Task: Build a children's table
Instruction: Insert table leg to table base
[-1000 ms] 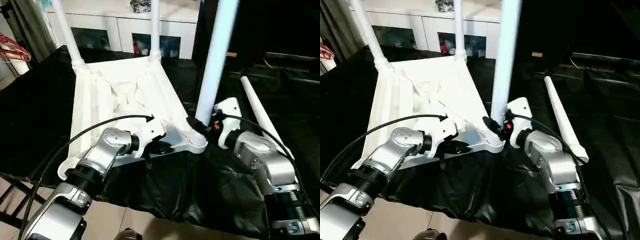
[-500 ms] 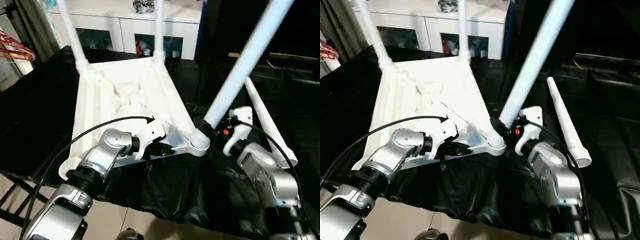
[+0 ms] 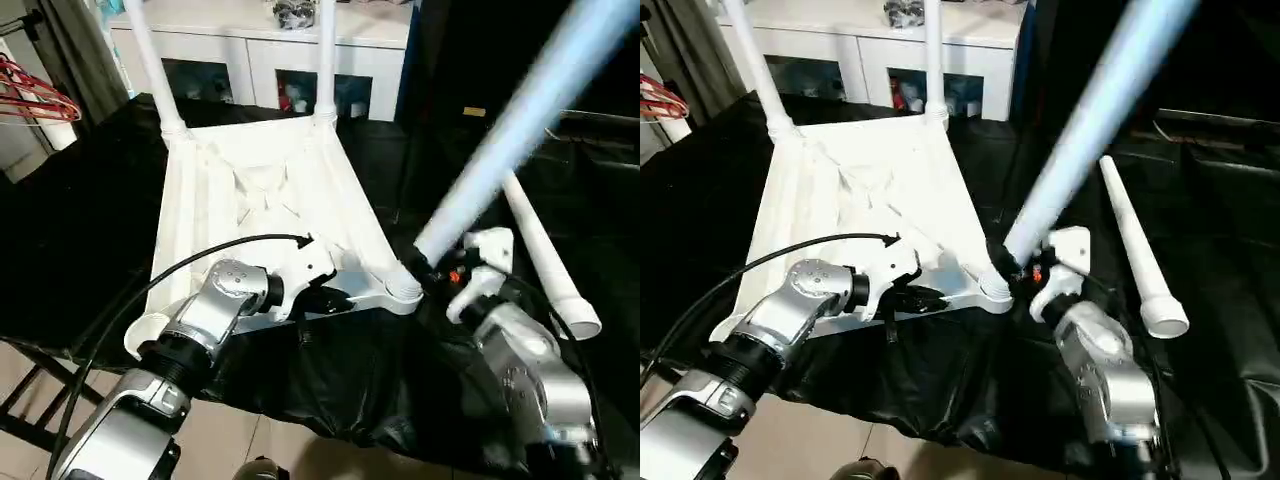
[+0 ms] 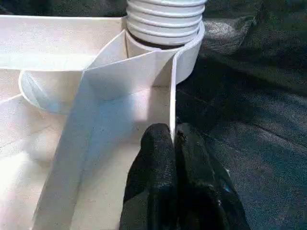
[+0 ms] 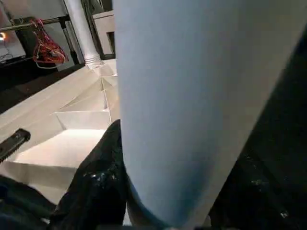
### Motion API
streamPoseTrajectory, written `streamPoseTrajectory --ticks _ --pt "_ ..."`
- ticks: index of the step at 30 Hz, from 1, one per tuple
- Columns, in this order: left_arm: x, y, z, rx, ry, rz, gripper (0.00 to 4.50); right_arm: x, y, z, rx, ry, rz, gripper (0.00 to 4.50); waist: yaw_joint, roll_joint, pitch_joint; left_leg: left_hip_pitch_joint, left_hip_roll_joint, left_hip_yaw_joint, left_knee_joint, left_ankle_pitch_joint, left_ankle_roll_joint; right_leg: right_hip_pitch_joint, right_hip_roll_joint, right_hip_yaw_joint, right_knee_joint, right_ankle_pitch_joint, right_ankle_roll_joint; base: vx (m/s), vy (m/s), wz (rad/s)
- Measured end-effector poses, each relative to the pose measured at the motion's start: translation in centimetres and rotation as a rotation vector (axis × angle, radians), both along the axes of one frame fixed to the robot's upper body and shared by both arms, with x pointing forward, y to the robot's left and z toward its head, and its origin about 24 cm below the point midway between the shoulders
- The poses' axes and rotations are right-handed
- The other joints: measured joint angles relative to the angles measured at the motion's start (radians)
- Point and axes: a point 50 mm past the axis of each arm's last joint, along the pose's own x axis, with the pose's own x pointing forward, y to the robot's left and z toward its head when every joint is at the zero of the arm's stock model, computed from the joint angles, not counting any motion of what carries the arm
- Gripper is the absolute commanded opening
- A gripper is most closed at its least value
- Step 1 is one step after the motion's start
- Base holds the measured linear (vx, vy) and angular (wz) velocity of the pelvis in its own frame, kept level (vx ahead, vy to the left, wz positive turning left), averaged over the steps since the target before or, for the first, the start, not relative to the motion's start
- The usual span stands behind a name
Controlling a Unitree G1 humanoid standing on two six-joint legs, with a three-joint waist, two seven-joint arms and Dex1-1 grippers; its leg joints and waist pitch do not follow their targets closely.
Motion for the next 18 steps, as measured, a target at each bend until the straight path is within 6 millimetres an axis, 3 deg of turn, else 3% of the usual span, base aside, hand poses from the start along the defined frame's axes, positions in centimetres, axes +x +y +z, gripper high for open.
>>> streamPoseTrajectory --ticks 8,18 --pt "0.0 0.1 0.0 -0.001 -0.001 0.005 0.0 -0.4 0.1 -0.3 0.014 -0.004 -0.021 1.88 -0.005 0.0 0.0 0.0 0.0 0.0 -0.001 0.0 0.0 0.0 0.0 0.0 -0.001 0.0 0.001 0.0 0.0 0.0" --pt "0.0 0.6 0.1 0.012 -0.006 -0.011 0.0 0.7 0.1 0.7 -0.144 0.003 0.151 1.88 -0.011 -0.001 0.0 0.0 0.0 0.0 -0.002 0.0 0.0 0.0 0.0 0.0 -0.001 0.0 0.001 0.0 0.0 0.0"
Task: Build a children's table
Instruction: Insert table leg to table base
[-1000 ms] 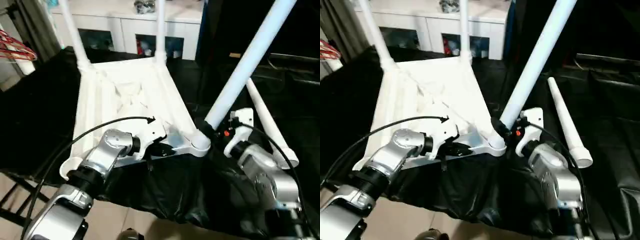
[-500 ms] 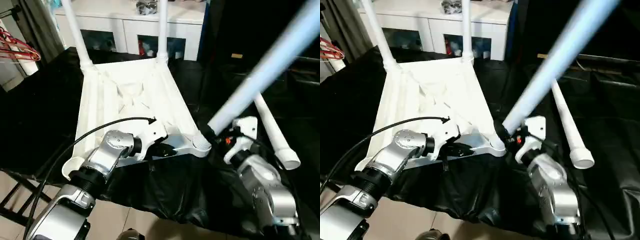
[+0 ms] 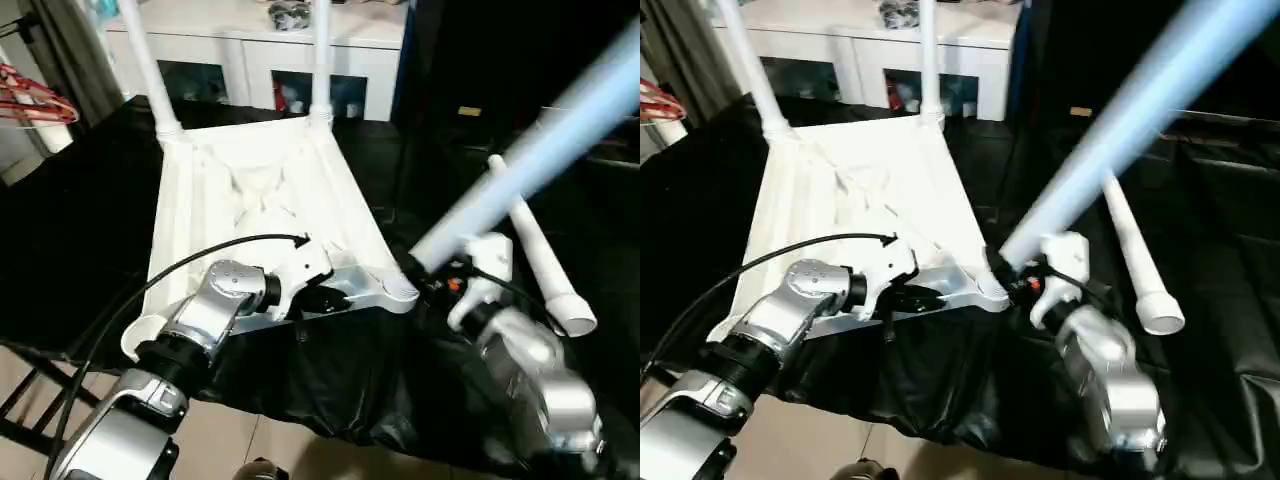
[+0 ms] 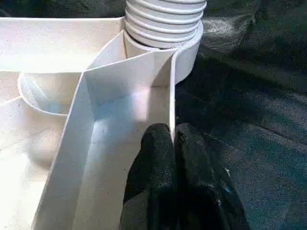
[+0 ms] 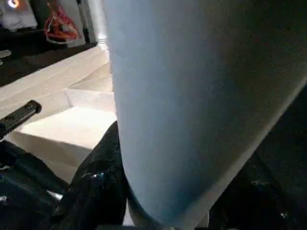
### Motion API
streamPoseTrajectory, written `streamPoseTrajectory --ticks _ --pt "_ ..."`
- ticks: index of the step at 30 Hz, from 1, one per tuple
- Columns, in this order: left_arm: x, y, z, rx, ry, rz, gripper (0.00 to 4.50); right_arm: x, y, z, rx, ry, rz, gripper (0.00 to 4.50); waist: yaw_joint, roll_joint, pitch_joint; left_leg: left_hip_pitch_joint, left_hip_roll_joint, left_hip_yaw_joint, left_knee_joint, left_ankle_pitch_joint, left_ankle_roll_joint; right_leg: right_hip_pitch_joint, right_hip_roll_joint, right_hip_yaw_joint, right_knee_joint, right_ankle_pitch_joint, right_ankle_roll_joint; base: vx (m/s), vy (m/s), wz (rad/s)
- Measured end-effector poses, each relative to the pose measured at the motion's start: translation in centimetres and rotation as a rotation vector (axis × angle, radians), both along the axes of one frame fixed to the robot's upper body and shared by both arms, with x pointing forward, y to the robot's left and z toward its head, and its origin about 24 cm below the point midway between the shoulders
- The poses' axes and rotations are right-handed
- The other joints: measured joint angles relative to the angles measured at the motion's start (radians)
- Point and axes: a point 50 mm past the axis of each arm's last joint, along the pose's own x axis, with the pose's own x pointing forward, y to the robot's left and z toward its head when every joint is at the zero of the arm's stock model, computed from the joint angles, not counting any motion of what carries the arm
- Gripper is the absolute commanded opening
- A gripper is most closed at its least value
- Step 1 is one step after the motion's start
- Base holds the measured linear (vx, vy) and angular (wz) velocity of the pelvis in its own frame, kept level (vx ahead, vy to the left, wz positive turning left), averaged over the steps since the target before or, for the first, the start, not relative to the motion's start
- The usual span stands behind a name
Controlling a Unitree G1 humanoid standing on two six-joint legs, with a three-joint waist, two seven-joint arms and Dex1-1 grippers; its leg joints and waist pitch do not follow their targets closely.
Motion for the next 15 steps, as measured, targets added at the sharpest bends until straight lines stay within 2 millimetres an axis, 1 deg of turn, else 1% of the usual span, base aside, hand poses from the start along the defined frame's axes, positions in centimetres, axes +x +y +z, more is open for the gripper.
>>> streamPoseTrajectory --ticks 2,4,6,12,15 --pt "0.0 0.1 0.0 0.001 0.001 -0.005 0.0 0.1 0.0 0.1 -0.016 0.007 0.033 1.88 -0.001 0.0 0.0 0.0 0.0 0.0 0.0 0.0 0.0 0.0 0.0 0.0 0.0 0.0 0.0 0.0 0.0 0.0" --pt "0.0 0.5 0.1 0.01 0.004 -0.018 0.0 0.7 0.0 0.5 -0.06 0.015 0.12 1.88 -0.004 -0.001 0.0 0.0 0.0 0.0 0.0 0.0 0.0 0.0 0.0 0.0 0.0 0.0 0.0 0.0 0.0 0.0" --pt "0.0 0.7 0.2 0.013 0.01 -0.029 0.0 0.9 0.1 0.7 -0.078 0.025 0.175 1.88 -0.002 -0.004 -0.001 0.0 0.001 0.0 -0.001 0.0 0.0 0.0 0.0 -0.001 0.0 0.0 0.0 0.0 0.0 0.0" --pt "-0.1 1.6 0.5 0.035 0.019 -0.065 0.0 1.2 0.3 0.9 -0.102 0.039 0.307 1.88 -0.002 -0.006 -0.001 0.0 0.001 0.0 0.0 0.0 0.0 0.0 0.0 -0.001 0.0 0.001 -0.002 0.0 0.0 0.0" --pt "-0.3 2.2 0.7 0.051 0.029 -0.095 0.0 1.0 0.4 1.0 -0.112 0.048 0.382 1.88 0.001 -0.007 0.0 0.0 0.001 0.0 0.0 0.0 0.0 0.0 0.0 -0.001 0.0 0.001 -0.002 0.0 0.0 0.0"
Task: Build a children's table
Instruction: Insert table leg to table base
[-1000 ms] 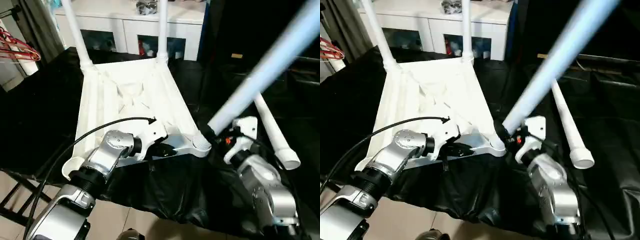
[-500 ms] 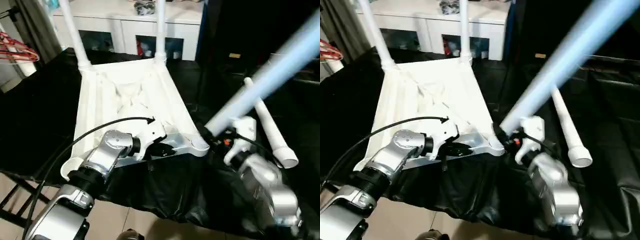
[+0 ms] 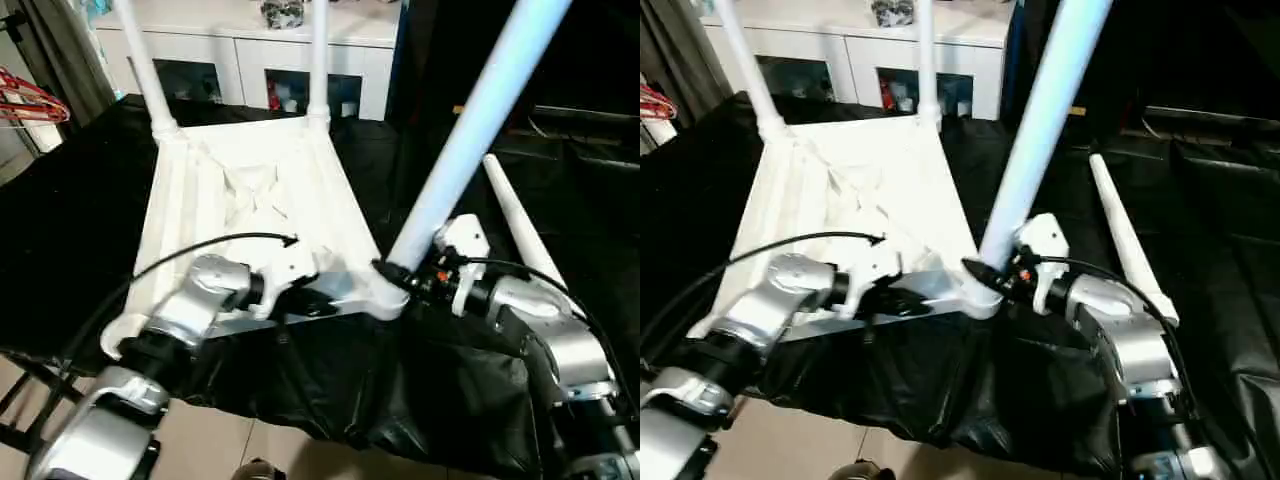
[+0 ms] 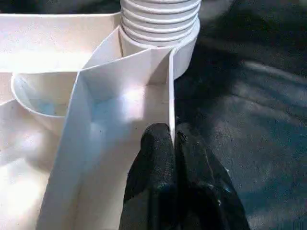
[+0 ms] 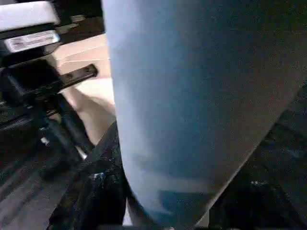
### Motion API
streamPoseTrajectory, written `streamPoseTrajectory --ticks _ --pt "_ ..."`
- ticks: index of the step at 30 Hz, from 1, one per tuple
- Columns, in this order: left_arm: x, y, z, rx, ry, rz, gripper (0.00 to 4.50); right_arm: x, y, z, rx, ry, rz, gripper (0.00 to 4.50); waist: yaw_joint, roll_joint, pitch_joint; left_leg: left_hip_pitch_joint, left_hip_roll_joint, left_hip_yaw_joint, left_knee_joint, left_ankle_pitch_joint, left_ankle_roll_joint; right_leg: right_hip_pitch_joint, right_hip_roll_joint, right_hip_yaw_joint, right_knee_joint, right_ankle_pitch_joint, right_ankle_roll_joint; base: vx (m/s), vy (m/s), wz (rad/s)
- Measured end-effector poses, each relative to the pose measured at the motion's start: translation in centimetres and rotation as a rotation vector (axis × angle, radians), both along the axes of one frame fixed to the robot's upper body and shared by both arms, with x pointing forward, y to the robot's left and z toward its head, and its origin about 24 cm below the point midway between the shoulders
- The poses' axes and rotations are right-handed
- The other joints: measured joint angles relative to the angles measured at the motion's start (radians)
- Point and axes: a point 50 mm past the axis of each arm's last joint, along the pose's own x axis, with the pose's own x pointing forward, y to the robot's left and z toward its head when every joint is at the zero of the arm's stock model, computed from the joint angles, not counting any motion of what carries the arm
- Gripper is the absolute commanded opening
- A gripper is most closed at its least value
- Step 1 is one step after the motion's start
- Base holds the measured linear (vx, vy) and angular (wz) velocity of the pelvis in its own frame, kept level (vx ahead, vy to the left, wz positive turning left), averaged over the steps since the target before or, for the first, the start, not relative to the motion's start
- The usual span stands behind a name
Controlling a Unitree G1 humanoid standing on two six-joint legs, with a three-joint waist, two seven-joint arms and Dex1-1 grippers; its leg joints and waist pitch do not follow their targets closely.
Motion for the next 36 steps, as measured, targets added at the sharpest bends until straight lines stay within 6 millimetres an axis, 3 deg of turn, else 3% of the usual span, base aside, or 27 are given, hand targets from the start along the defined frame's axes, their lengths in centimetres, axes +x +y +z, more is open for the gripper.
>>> streamPoseTrajectory --ticks 9,26,29,36 --pt "-0.7 0.9 0.5 0.045 0.025 -0.106 0.0 -0.7 0.5 0.3 -0.042 0.024 0.212 1.88 0.012 -0.008 0.005 0.0 0.0 0.0 -0.001 0.0 0.0 0.001 0.0 0.0 0.0 -0.001 0.001 0.0 0.0 0.0" --pt "-0.9 1.1 0.7 0.049 0.026 -0.125 0.0 -0.8 0.7 0.3 -0.04 0.018 0.264 1.88 0.014 -0.021 0.009 0.001 0.0 0.0 -0.004 0.0 0.0 0.001 0.0 0.0 -0.001 -0.004 0.002 0.0 0.0 0.0" --pt "-0.6 1.1 0.6 0.046 0.007 -0.082 0.0 -0.1 1.2 -0.2 0.015 0.016 0.176 1.88 0.009 -0.025 0.007 0.002 0.0 0.0 -0.006 0.0 0.0 0.001 0.0 0.0 0.0 -0.004 0.002 0.0 0.0 0.0" --pt "0.7 -0.9 0.2 0.008 -0.044 0.169 0.0 3.1 1.9 -0.8 0.043 -0.016 -0.212 1.88 -0.033 -0.031 0.012 0.004 0.0 -0.003 -0.006 0.0 0.0 -0.001 0.0 -0.003 -0.007 -0.004 0.002 0.0 0.0 0.0"
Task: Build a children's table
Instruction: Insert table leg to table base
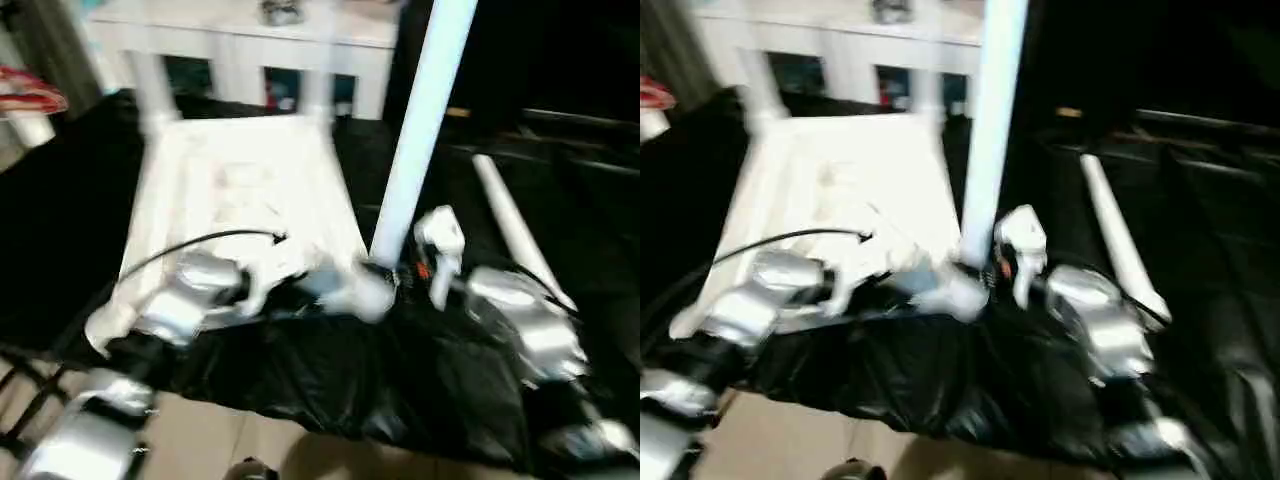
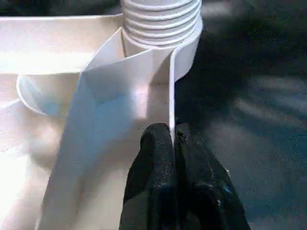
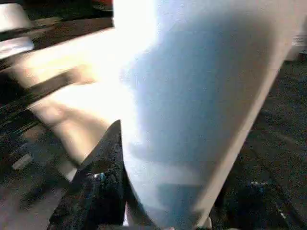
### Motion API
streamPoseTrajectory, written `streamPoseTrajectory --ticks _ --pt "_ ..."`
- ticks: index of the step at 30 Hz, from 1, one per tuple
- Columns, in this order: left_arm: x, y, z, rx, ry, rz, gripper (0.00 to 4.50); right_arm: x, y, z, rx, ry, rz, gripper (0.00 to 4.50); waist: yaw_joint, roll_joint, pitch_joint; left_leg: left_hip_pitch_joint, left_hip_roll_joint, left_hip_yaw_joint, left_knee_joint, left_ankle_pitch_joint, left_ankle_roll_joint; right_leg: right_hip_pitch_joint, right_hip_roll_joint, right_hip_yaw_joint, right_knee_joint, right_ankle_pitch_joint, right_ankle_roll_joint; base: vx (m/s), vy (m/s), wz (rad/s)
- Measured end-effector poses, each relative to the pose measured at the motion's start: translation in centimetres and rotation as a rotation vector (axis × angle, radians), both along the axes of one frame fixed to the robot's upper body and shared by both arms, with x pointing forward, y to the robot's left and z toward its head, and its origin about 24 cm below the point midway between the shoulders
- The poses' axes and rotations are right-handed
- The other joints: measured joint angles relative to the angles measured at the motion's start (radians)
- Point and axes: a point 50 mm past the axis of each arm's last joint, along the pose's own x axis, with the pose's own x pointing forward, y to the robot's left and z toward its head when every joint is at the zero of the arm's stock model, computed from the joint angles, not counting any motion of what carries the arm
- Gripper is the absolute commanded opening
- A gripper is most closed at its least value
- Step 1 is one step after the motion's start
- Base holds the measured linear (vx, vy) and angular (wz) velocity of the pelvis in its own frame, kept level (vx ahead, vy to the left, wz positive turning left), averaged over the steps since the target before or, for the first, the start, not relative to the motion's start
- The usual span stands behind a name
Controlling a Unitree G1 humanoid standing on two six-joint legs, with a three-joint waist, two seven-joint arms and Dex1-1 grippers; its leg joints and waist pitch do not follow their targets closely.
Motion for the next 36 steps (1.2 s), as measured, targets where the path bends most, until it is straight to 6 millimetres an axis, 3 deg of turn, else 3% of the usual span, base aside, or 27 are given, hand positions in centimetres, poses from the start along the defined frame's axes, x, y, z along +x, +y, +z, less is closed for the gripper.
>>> streamPoseTrajectory --ticks 9,17,18,22,29,31,36 --pt "0.7 -4.2 -0.1 -0.009 -0.047 0.288 0.0 3.3 1.6 0.0 0.03 0.02 -0.356 1.88 -0.024 -0.002 0.001 0.0 -0.001 0.0 -0.004 0.0 0.0 0.0 0.0 -0.001 -0.015 0.001 -0.001 0.0 0.0 0.0" --pt "0.5 -4.0 0.1 -0.009 -0.063 0.311 0.0 3.6 2.4 0.1 0.023 -0.017 -0.358 1.88 -0.023 -0.004 -0.001 0.003 -0.001 0.001 -0.007 0.0 0.0 -0.001 0.0 -0.002 -0.015 0.015 -0.008 0.0 0.0 0.0" --pt "0.5 -4.0 0.1 -0.008 -0.064 0.31 0.0 3.6 2.4 0.1 0.027 -0.024 -0.357 2.44 -0.023 -0.004 -0.001 0.004 -0.001 0.001 -0.008 0.0 0.0 -0.001 0.0 -0.002 -0.015 0.016 -0.007 0.0 0.0 0.0" --pt "0.5 -3.8 0.3 -0.01 -0.067 0.301 0.0 3.2 2.4 -1.2 0.036 0.018 -0.361 2.66 -0.02 -0.002 0.001 0.003 -0.001 0.002 -0.012 0.0 0.0 -0.003 0.0 -0.001 -0.015 0.016 -0.008 0.0 0.0 0.0" --pt "0.5 -3.1 0.8 -0.01 -0.074 0.271 0.0 3.2 2.5 -0.8 0.096 0.012 -0.294 3.23 -0.017 -0.002 0.001 -0.005 0.0 0.003 -0.013 0.002 -0.002 -0.012 0.001 -0.001 -0.012 0.02 -0.014 0.0 0.0 0.0" --pt "0.5 -3.0 0.9 -0.014 -0.072 0.255 0.0 3.1 2.3 -0.7 0.099 0.01 -0.267 3.54 -0.013 -0.002 0.001 -0.006 0.0 0.003 -0.012 0.002 -0.002 -0.013 0.001 -0.001 -0.012 0.02 -0.014 0.0 0.0 0.0" --pt "0.3 -2.4 1.0 -0.011 -0.067 0.193 0.0 2.5 1.4 -0.7 0.082 0.01 -0.176 3.72 0.003 -0.002 0.001 -0.007 0.0 0.003 -0.012 0.002 -0.002 -0.014 0.001 -0.001 -0.012 0.02 -0.015 0.0 0.0 0.0"
